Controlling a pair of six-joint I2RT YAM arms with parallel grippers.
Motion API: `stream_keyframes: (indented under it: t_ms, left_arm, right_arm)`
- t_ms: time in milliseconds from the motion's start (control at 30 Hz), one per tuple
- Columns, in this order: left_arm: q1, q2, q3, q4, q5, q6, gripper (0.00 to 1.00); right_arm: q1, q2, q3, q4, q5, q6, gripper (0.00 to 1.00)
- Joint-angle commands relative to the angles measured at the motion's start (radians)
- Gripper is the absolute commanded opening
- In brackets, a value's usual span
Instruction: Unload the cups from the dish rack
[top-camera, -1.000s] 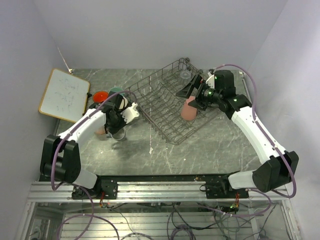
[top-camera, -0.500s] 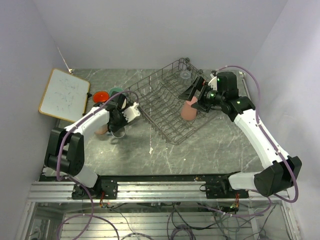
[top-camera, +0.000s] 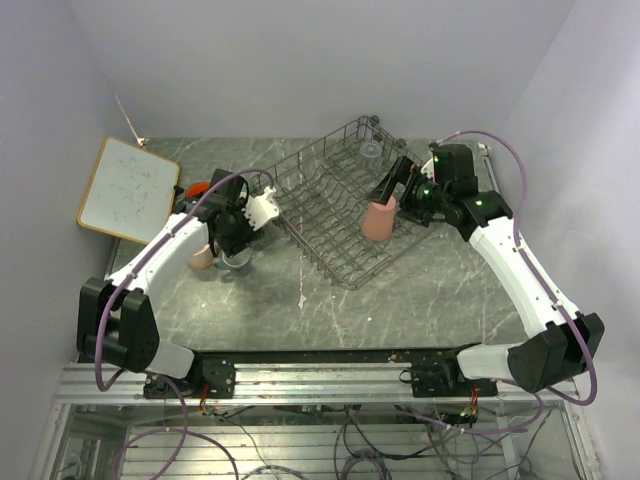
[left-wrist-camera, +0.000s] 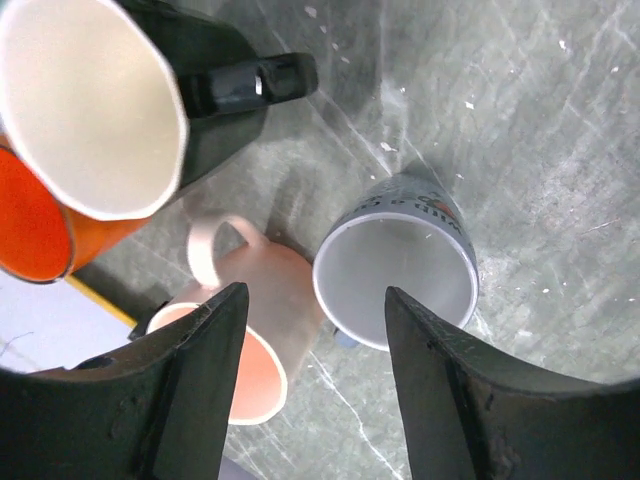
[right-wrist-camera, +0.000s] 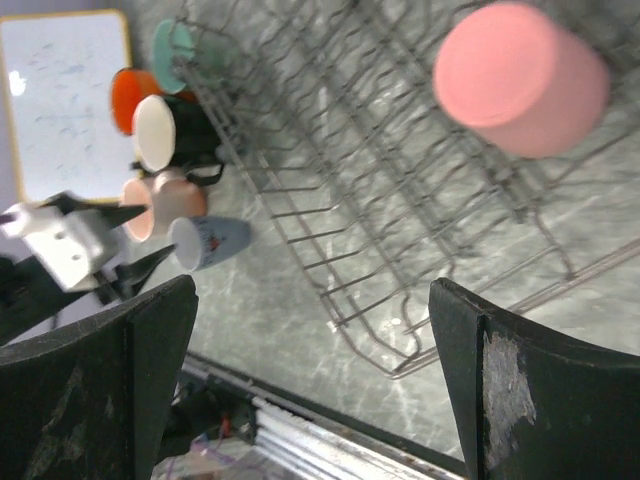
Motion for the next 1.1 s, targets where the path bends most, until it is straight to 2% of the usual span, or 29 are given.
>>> stream_keyframes:
  t_ms: [0, 33, 133, 367, 633, 1067]
  left_arm:
    - [-0.018, -0.054, 0.092, -0.064, 0.04, -0.009, 0.68]
    - [-0.018, -0.062, 0.114, -0.084, 0.048, -0.012, 0.73]
    - [-0.018, -0.09, 0.185, -0.139, 0.098, -0.029, 0.99]
    - [-0.018, -0.128, 0.262, -0.215, 0.252, -0.082, 0.99]
    - [-0.018, -0.149, 0.235, -0.24, 0.285, -0.089, 0.99]
    - [-0.018, -0.207, 0.235, -0.237, 0.318, -0.135, 0.99]
  right_arm:
    - [-0.007, 0.031, 0.077, -0.103, 0.214, -0.092, 1.0]
    - [-0.006, 0.046, 0.089, -0.119, 0.249, -0.112, 1.0]
    - [0.014, 0.108, 0.113, -0.147, 0.365, -0.17, 1.0]
    - [0.089, 0.32, 0.23, -0.156, 0.559, -0.257, 1.0]
    - [0.094, 0.509, 0.362, -0.163, 0.634, -0.314, 1.0]
    - [0.094, 0.637, 0.36, -0.125, 0.597, -0.313, 0.91]
